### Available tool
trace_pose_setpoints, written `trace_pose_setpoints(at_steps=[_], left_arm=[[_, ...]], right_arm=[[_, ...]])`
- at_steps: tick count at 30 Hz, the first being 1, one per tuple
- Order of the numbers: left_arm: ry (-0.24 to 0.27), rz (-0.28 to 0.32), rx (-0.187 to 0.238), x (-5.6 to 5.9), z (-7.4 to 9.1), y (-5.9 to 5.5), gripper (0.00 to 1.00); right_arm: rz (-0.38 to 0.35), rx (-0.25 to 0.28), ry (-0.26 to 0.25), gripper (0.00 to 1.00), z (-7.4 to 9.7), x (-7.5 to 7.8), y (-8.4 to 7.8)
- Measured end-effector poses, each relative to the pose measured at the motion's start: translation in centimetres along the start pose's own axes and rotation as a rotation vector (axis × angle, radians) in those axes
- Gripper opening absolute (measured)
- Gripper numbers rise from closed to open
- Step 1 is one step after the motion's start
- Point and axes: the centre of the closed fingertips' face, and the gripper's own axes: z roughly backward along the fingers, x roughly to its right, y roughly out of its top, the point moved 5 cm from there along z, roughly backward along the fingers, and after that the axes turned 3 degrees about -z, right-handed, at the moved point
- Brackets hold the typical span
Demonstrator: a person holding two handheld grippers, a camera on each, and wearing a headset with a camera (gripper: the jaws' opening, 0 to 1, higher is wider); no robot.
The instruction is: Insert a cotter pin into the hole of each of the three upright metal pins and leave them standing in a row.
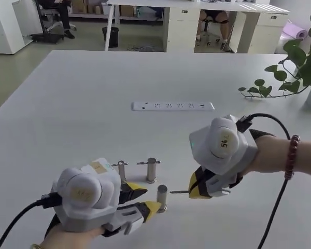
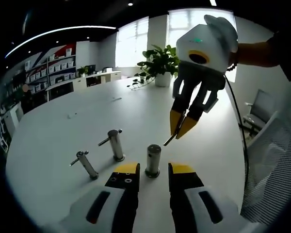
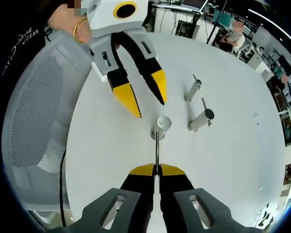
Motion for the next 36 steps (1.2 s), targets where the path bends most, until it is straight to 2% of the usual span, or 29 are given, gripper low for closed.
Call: trace_pose_setpoints(at_steps=[5, 19, 36], left_arm=[[0.011, 0.004, 0.003, -0.3, -0.8, 0.0, 0.22], [-0.011, 0.006, -0.006, 0.0, -2.2, 0.3, 0.20], [-0.026, 0.016, -0.018, -0.2, -2.5, 0.0, 0.12]], right_arm=[[-0.002, -0.006, -0.002, 0.00, -0.3, 0.4, -0.1], [-0.001, -0.003, 0.008, 0.00, -0.8, 0.8, 0.2], [0.030, 0.007, 0.023, 0.00, -0.7, 0.8, 1.1]])
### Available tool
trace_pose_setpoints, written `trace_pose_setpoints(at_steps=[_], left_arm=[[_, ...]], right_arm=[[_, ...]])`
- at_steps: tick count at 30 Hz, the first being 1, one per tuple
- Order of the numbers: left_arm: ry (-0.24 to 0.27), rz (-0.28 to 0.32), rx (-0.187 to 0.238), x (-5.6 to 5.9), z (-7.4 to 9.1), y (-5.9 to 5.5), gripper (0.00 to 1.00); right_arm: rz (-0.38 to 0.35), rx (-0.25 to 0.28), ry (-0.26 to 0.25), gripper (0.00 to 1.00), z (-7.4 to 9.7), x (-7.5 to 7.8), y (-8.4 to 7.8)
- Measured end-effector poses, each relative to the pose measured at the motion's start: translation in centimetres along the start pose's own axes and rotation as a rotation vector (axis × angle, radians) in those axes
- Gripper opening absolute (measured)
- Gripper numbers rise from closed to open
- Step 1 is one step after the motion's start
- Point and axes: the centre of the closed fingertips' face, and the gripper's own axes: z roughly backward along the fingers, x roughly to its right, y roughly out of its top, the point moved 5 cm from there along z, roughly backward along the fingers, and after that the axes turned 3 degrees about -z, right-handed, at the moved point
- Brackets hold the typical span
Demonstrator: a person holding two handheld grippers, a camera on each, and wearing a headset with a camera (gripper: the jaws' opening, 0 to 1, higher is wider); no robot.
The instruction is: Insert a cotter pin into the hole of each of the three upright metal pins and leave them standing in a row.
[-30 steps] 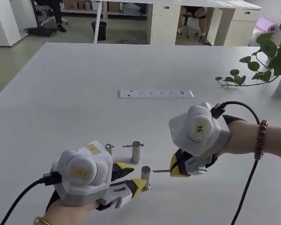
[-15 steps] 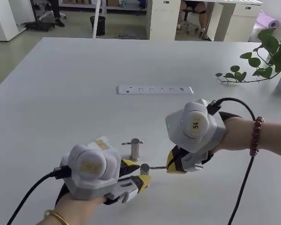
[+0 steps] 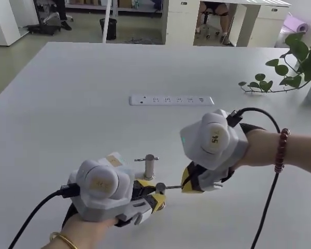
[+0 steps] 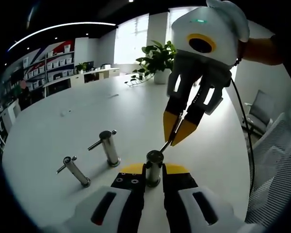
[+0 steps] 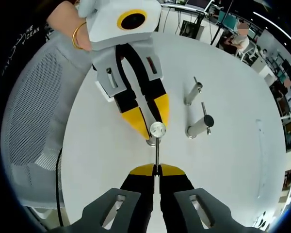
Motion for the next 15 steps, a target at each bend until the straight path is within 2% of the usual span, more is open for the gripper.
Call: trace_pose_setpoints(at_steps=[15], left_arm=[[-0.010, 0.025, 0.005, -0.11, -0.22, -0.10, 0.12]], right_arm=[[0.025, -0.003, -0.003, 0.00, -0.28, 0.27, 0.36]])
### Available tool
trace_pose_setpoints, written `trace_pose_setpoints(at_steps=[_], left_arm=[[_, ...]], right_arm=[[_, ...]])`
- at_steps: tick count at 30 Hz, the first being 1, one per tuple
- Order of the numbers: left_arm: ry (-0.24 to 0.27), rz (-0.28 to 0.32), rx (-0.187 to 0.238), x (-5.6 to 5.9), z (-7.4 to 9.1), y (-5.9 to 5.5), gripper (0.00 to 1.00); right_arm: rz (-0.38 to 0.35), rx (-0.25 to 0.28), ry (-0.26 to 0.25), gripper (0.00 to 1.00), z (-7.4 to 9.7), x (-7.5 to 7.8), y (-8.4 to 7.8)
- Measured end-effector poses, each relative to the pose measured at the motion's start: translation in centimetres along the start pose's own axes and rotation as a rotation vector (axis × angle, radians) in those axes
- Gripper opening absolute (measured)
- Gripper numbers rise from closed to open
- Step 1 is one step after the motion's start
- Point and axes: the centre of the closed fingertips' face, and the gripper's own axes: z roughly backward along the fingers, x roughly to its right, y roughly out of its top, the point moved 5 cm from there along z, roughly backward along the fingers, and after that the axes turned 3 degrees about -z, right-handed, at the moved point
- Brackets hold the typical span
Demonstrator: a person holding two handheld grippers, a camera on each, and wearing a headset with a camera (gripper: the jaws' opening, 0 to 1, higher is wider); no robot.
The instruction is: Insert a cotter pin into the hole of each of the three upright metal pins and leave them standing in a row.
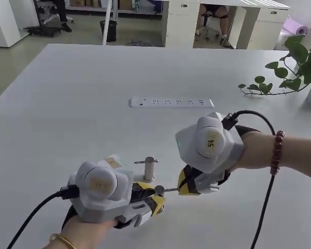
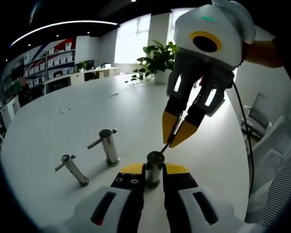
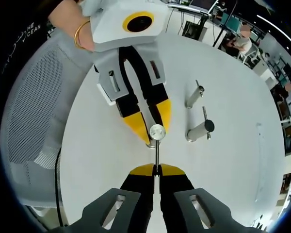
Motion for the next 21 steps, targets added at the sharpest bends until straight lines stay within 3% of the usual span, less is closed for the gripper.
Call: trace_pose_setpoints(at_steps=[3, 6, 8, 21], left_arm=[[-0.001, 0.000, -0.001, -0.05, -0.14, -0.06, 0.12], [-0.006, -0.005, -0.003, 0.03, -0.20, -0.06, 0.12], [-0.007, -0.004, -0.002, 0.02, -0.24, -0.07, 0.12], [-0.012, -0.005, -0.004, -0.19, -0.50, -0.17, 0.12]], right_arm=[[-0.017, 0.008, 0.010, 0.00, -0.02, 0.13, -0.02], [-0.082, 0.059, 0.055, 0.00, -0.11, 0.04, 0.07], [-0.111, 0.075, 0.059, 0.00, 0.01, 0.19, 0.01], [-0.063, 0.077, 0.049, 0.00, -0.21, 0.00, 0.76]])
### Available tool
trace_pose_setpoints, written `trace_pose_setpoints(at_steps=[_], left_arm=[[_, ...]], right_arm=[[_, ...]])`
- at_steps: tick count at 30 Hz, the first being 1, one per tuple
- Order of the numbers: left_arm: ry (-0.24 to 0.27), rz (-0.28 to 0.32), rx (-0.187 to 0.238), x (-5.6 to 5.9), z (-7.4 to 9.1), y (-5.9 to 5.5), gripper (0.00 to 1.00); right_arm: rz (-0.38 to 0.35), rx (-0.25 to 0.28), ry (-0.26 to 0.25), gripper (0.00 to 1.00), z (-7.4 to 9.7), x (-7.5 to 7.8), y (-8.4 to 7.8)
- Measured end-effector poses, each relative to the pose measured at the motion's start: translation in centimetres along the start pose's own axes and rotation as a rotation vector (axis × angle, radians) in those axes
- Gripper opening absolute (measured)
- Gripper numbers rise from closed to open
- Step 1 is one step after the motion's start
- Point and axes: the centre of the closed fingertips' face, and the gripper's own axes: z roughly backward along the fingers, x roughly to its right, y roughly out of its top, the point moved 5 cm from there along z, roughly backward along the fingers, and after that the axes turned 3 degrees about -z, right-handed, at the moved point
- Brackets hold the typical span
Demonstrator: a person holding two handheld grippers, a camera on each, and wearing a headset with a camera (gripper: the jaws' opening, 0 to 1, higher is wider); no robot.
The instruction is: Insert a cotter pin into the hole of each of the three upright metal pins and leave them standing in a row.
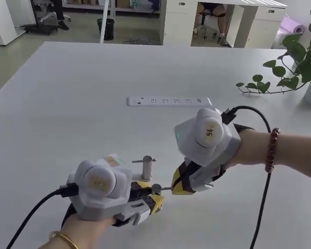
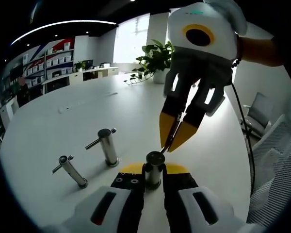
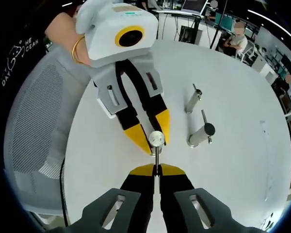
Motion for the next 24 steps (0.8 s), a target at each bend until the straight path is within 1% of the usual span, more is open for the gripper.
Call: trace_pose_setpoints(at_steps=[5, 8, 10, 13, 17, 19, 22, 23, 24], left_arm=[[-0.002, 0.002, 0.001, 0.1, 0.0, -0.1, 0.12], [0.001, 0.007, 0.006, 0.1, -0.1, -0.1, 0.12], [0.002, 0.018, 0.009, 0.1, -0.2, -0.2, 0.12], [-0.001, 0.050, 0.015, 0.0, -0.3, -0.3, 0.13], [0.003, 0.063, 0.018, 0.0, -0.3, -0.4, 0.13], [0.010, 0.071, 0.012, 0.0, -0.3, -0.5, 0.13], [0.024, 0.072, -0.012, 0.0, -0.4, -1.0, 0.13], [0.029, 0.071, -0.016, 0.0, -0.3, -1.1, 0.13], [0.032, 0.073, -0.017, 0.0, -0.2, -1.2, 0.13]], right_arm=[[0.002, -0.001, 0.001, 0.00, -0.3, -0.1, -0.1], [-0.006, 0.007, -0.001, 0.00, -0.5, -0.2, -0.1], [-0.012, 0.015, -0.003, 0.00, -0.6, -0.2, 0.0], [-0.015, 0.021, -0.008, 0.00, -0.8, -0.2, 0.1], [-0.033, 0.030, -0.011, 0.00, -0.9, -0.2, 0.1], [-0.042, 0.034, -0.014, 0.00, -0.9, -0.2, 0.1], [-0.061, 0.042, -0.026, 0.00, -0.8, -0.1, 0.1], [-0.065, 0.044, -0.029, 0.01, -0.8, -0.1, 0.1], [-0.070, 0.045, -0.030, 0.05, -0.7, -0.1, 0.1]])
